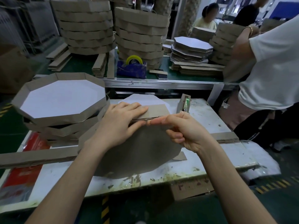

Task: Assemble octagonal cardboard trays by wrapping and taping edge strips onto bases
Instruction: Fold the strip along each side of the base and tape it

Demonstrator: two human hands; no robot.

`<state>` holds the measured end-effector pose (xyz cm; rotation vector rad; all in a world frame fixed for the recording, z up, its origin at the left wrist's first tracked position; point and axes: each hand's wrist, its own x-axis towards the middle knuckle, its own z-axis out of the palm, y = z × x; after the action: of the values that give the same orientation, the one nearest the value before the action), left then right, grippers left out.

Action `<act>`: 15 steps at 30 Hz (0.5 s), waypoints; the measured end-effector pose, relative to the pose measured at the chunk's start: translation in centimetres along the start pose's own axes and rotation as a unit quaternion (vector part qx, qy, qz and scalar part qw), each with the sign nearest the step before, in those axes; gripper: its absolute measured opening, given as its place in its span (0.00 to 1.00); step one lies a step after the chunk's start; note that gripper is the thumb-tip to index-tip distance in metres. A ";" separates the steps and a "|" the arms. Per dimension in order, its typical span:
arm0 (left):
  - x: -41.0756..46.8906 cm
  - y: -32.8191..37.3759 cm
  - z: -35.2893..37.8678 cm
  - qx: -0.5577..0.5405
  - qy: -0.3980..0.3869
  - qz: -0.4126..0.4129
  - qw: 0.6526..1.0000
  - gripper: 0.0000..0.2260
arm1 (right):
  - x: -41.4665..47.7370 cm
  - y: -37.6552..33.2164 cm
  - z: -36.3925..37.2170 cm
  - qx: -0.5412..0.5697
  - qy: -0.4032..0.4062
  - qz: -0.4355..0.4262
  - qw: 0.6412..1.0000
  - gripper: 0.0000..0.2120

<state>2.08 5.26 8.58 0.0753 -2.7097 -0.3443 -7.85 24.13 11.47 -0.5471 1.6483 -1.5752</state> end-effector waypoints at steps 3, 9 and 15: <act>0.0 0.2 -0.2 0.004 -0.009 -0.005 1.000 0.22 | 0.1 0.3 -0.1 0.000 -0.009 -0.005 1.000 0.18; 0.2 0.3 -0.5 0.007 -0.024 -0.010 1.000 0.24 | 1.0 1.3 -0.1 0.069 -0.007 0.059 0.996 0.18; 0.1 0.3 -0.4 0.044 -0.027 -0.015 0.999 0.25 | 1.6 1.4 0.5 -0.082 0.067 0.055 0.993 0.11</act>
<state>2.11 5.44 9.05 0.1335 -2.7790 -0.2392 -8.19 22.77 9.78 -0.4336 1.8870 -1.4309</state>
